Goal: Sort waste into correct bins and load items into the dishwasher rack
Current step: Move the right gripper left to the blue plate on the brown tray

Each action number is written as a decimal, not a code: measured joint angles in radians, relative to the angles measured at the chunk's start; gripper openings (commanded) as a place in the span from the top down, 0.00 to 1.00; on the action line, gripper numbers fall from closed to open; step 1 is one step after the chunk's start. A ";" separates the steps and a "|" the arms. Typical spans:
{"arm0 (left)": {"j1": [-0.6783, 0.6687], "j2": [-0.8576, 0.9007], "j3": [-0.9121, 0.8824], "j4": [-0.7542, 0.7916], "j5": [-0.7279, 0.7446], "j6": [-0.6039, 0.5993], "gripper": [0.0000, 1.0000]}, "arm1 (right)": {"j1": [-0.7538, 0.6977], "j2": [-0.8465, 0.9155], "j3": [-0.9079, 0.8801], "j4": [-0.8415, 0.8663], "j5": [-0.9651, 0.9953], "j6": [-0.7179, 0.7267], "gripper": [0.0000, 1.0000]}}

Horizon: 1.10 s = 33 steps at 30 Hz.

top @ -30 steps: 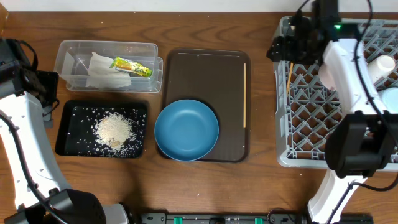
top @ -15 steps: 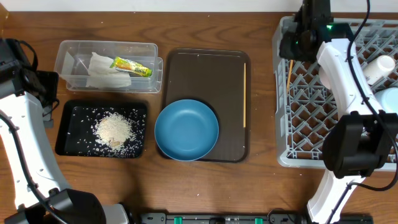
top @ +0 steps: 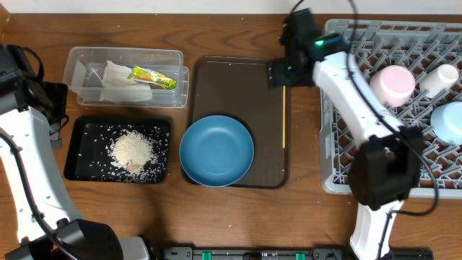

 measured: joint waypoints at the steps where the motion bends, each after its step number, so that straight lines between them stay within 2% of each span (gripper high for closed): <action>1: 0.000 0.000 0.000 0.000 0.000 0.000 0.11 | 0.008 0.018 0.000 0.002 0.012 0.006 0.22; 9: 0.000 0.000 0.000 0.000 0.000 0.000 0.11 | 0.049 0.226 -0.006 0.006 0.047 0.043 0.23; 16: 0.000 0.000 0.000 0.000 0.000 0.000 0.11 | 0.049 0.239 -0.004 0.002 0.053 0.055 0.27; 18: 0.000 0.000 0.000 0.000 0.000 0.000 0.11 | 0.049 0.239 -0.004 0.003 0.055 0.058 0.34; 21: 0.000 0.000 0.000 0.000 0.000 0.000 0.11 | 0.049 0.239 -0.005 0.003 0.057 0.057 0.61; 22: 0.000 0.000 0.000 0.000 0.000 0.000 0.11 | 0.048 0.239 -0.005 0.003 0.059 0.060 0.73; 25: 0.000 0.000 0.000 0.000 0.000 0.000 0.11 | 0.045 0.239 -0.005 0.005 0.061 0.066 0.99; 33: 0.000 0.000 0.000 0.000 0.000 0.000 0.11 | 0.032 0.239 0.015 -0.038 0.024 0.084 0.99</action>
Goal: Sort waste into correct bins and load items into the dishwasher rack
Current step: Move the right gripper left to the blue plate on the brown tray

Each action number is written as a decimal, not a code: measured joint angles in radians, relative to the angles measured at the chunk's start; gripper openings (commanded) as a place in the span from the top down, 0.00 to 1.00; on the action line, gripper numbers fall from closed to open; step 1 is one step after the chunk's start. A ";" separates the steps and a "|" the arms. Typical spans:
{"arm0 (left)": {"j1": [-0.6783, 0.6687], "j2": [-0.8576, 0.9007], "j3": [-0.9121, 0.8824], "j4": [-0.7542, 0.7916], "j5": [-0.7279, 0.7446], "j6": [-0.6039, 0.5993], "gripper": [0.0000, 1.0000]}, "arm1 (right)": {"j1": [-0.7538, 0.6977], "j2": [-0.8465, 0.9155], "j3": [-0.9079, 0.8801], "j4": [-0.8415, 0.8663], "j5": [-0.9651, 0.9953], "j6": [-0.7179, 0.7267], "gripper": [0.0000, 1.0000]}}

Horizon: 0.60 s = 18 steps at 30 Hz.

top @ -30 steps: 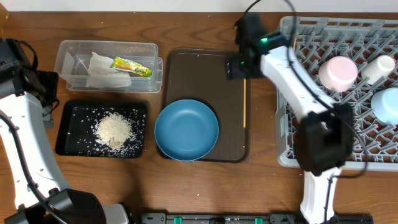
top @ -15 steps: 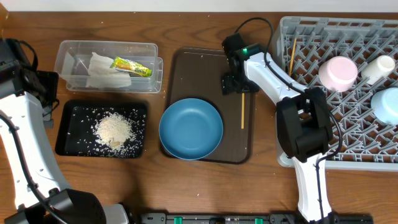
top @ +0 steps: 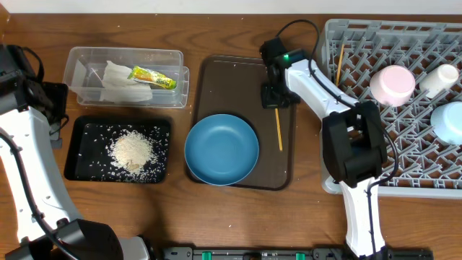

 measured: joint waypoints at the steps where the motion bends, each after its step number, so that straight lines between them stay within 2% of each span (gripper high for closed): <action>1: 0.000 0.000 0.000 0.000 0.000 0.000 0.11 | -0.006 0.000 0.010 -0.020 -0.007 0.000 0.99; 5: 0.000 0.000 0.000 0.000 0.000 0.000 0.11 | -0.079 -0.028 0.070 -0.062 -0.035 -0.031 0.99; 14: 0.000 0.000 0.000 0.000 0.000 0.000 0.11 | -0.370 -0.331 0.160 -0.039 -0.067 -0.164 0.99; 18: 0.000 0.000 0.000 0.000 0.000 0.000 0.11 | -0.424 -0.363 0.167 -0.037 -0.066 -0.202 0.99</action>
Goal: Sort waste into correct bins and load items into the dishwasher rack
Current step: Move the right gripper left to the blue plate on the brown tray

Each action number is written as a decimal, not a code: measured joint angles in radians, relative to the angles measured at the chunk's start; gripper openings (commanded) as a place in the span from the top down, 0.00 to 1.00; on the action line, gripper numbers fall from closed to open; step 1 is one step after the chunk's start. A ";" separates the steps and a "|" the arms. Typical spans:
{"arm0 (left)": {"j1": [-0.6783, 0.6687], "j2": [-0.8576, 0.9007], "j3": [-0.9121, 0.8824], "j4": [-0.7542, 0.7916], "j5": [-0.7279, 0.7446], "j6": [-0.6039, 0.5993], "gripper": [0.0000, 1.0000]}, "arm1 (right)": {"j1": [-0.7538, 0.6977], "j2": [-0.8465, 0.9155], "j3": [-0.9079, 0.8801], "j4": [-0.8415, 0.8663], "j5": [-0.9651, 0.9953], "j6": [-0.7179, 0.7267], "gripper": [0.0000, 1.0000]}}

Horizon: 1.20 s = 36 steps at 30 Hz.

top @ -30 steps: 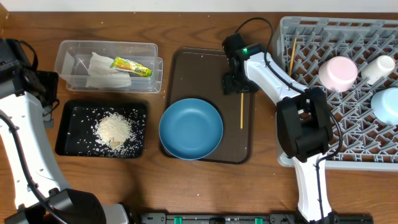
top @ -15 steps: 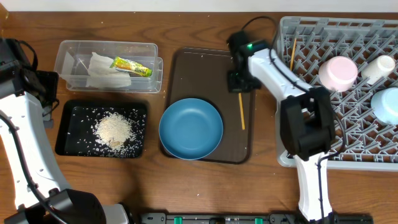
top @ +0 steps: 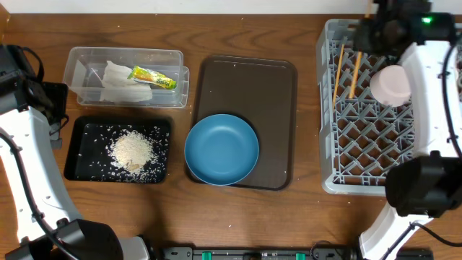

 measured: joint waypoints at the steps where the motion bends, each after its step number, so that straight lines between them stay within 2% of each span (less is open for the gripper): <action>1: 0.000 0.000 0.000 0.000 0.000 0.000 0.11 | -0.005 0.008 -0.005 0.000 -0.002 -0.012 0.99; 6: 0.000 0.000 0.000 0.000 0.000 0.000 0.11 | 0.003 0.083 -0.020 0.003 -0.012 -0.043 0.90; 11: 0.000 0.000 0.000 0.000 0.000 0.000 0.11 | 0.005 0.151 -0.026 0.005 -0.031 -0.053 0.56; 13: 0.000 0.000 0.000 0.000 0.000 0.000 0.11 | 0.005 0.167 -0.026 0.004 -0.033 -0.052 0.49; 19: 0.000 0.000 0.000 0.000 0.000 0.000 0.11 | 0.024 0.192 -0.029 -0.035 -0.053 -0.051 0.48; 26: 0.000 0.000 0.000 0.000 0.000 0.000 0.11 | 0.091 0.190 -0.029 -0.073 -0.208 -0.052 0.49; 29: 0.000 0.000 0.000 0.000 0.000 0.000 0.11 | 0.143 0.190 -0.029 -0.084 -0.257 -0.052 0.45; 31: 0.000 0.000 0.000 0.000 0.000 0.000 0.11 | 0.193 0.190 -0.029 -0.099 -0.266 -0.055 0.36; 36: 0.000 0.000 0.000 0.000 0.000 0.000 0.11 | 0.342 0.190 -0.029 -0.148 -0.243 -0.061 0.34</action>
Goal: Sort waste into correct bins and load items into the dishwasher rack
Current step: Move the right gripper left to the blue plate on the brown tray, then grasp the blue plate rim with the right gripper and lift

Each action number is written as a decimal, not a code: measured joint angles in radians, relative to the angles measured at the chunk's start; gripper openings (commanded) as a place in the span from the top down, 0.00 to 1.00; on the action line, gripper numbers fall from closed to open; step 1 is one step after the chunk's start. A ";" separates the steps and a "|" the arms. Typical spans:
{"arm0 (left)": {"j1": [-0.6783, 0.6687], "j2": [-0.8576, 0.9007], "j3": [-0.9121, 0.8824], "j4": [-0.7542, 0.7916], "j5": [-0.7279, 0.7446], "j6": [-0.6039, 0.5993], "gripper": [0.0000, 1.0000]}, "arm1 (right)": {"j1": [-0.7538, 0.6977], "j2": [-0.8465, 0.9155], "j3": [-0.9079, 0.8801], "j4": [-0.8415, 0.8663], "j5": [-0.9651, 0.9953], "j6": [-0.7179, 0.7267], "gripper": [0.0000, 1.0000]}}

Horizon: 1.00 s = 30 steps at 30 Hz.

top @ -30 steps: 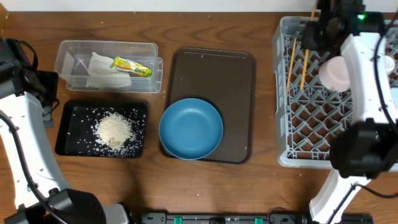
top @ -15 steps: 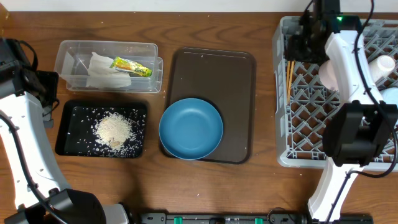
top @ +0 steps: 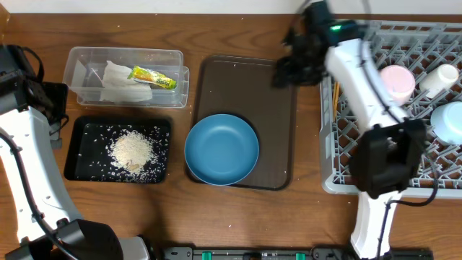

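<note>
A blue bowl (top: 221, 149) sits on the near half of the brown tray (top: 278, 144). My right gripper (top: 287, 71) hovers over the tray's far right corner, beside the grey dishwasher rack (top: 339, 173); its dark fingers blur together and nothing shows in them. A sliver of an orange chopstick (top: 335, 92) shows in the rack's left column, mostly hidden by the arm. My left gripper (top: 52, 115) stays at the table's far left edge, its jaws not clear.
The rack holds a pink cup (top: 395, 81), a white cup (top: 440, 76) and a pale blue bowl (top: 449, 119). A clear bin (top: 79, 58) holds white tissue and a yellow-green wrapper (top: 151, 77). A black tray (top: 76, 170) carries spilled rice (top: 132, 150).
My right gripper was over the rack's far left part by two upright chopsticks; now it is back over the brown tray's far right corner. The bowl and left arm have not moved.
First my right gripper hung above the tray's far right with one chopstick lying on the tray. Then it was low by that chopstick, another standing in the rack. Then both chopsticks stood in the rack, the tray holding only the bowl. Now the gripper is over the tray again.
</note>
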 measured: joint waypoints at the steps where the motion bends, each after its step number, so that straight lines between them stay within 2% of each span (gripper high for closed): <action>1: 0.000 0.000 0.000 0.000 0.000 0.000 0.11 | 0.034 0.000 0.000 -0.005 0.016 -0.001 0.34; 9: 0.000 0.000 0.000 0.000 0.000 0.000 0.11 | 0.259 0.005 -0.001 0.019 0.116 -0.041 0.33; 14: 0.000 0.000 0.000 0.000 0.000 0.000 0.11 | 0.395 0.023 -0.001 0.039 0.142 -0.146 0.32; 19: 0.000 0.000 0.000 0.000 0.000 0.000 0.11 | 0.527 0.027 -0.003 0.089 0.217 -0.204 0.23; 22: 0.000 0.000 0.000 0.000 0.000 0.000 0.11 | 0.577 0.027 -0.003 0.106 0.227 -0.218 0.19; 30: 0.000 0.000 0.000 0.000 0.000 0.000 0.11 | 0.630 0.028 -0.003 0.091 0.223 -0.232 0.20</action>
